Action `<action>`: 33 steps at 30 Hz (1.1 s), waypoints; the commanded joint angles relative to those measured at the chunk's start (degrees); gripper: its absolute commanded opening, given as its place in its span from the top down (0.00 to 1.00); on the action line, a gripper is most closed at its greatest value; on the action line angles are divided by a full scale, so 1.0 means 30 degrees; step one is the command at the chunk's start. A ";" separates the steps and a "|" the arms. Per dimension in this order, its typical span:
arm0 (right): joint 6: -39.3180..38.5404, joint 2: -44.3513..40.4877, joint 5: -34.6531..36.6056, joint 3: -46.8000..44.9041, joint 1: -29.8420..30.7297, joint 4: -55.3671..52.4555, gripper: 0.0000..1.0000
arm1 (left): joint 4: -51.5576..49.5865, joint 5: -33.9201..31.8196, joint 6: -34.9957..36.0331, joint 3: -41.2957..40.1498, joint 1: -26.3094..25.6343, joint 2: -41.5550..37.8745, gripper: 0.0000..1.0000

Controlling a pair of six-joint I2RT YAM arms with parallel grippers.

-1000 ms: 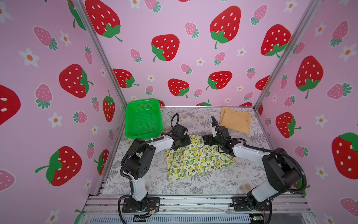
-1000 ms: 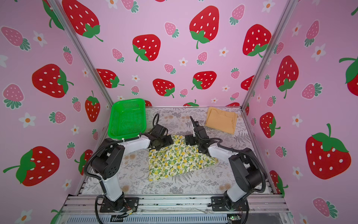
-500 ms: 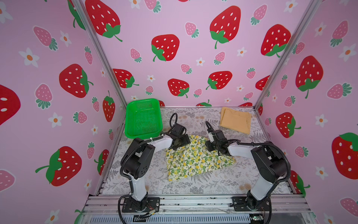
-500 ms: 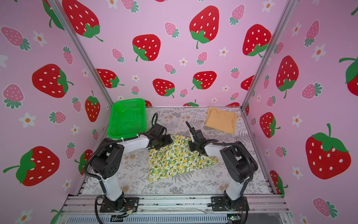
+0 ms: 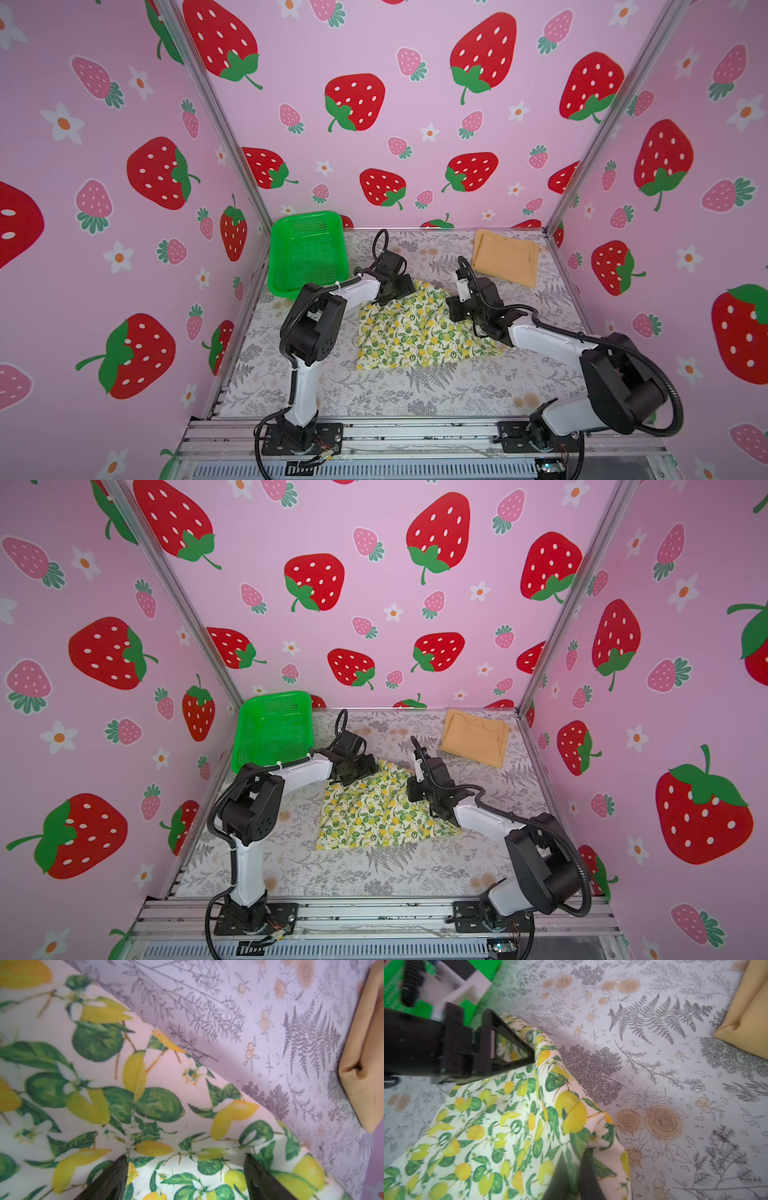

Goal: Fold and stack skirts
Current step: Flatten out the skirt at the center of the table.

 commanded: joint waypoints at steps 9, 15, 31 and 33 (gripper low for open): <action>0.2546 0.1296 0.2076 0.0380 0.5948 0.1200 0.83 | -0.1111 0.0716 -0.0257 0.1707 0.0107 0.1695 0.12; 0.3479 0.3404 0.1801 0.0985 0.7539 0.2674 0.65 | 0.0059 0.1754 -0.0661 0.0155 0.0722 0.0977 0.12; 0.2140 -0.1022 0.5314 0.1732 0.7475 -0.0305 0.00 | 0.0527 0.1932 -0.0327 -0.2594 0.1300 -0.2255 0.12; 0.2332 -0.1320 0.6423 0.1894 0.7028 -0.1941 0.01 | 0.0824 0.1903 -0.0443 -0.3253 0.1286 -0.3022 0.13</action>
